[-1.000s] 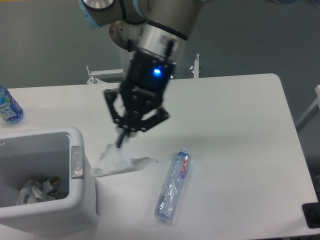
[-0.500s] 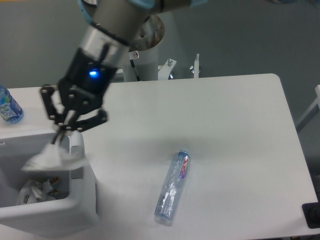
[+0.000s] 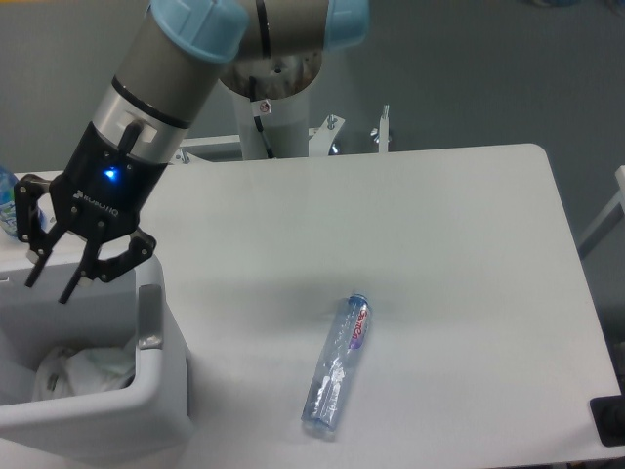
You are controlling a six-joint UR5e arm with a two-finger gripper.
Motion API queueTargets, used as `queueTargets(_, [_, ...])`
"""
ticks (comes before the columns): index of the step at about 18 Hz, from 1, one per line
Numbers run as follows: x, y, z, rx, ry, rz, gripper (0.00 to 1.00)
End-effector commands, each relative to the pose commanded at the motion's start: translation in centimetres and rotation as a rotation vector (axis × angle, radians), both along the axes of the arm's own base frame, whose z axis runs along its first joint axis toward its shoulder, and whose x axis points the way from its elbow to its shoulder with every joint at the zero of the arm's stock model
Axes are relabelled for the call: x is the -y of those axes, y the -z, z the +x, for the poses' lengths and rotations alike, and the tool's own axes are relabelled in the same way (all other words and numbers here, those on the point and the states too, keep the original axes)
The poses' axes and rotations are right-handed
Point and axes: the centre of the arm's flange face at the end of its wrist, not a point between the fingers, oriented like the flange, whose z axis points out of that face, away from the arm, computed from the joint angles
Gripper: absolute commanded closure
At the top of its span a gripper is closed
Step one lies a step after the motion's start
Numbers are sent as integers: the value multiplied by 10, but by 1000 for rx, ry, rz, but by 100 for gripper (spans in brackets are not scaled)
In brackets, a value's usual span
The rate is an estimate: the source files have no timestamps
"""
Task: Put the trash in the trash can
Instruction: 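Move the gripper over the clear water bottle and lower it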
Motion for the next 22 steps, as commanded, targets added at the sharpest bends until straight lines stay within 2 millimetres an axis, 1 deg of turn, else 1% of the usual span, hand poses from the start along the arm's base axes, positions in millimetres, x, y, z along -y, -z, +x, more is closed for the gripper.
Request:
queueTargets(1, [4, -2, -14, -2, -24, 3, 0])
queueTargets(2, [10, 0, -36, -1, -58, 0, 0])
queueTargets(5, [26, 9, -91, -13, -174, -35, 0])
queueTargets(6, [31, 8, -101, -48, -220, -58, 0])
queueTargets(8, [46, 9, -132, -117, -304, -101, 0])
queueTargets(10, [53, 9, -153, -134, -333, -102, 0])
queueTargets(12, [56, 21, -179, -146, -363, -115, 0])
queueTargets(13, [55, 29, -188, -161, -383, -137, 0])
queueTargets(15, [61, 35, -204, -230, -451, -206, 0])
queueTargets(17, [62, 50, -225, -266, -481, -255, 0])
queueTargets(18, [57, 58, -232, -287, -454, -261, 0])
queueTargets(19, [53, 64, -236, -315, -414, -268, 0])
queueTargets(22, [52, 85, -243, -400, -279, -291, 0])
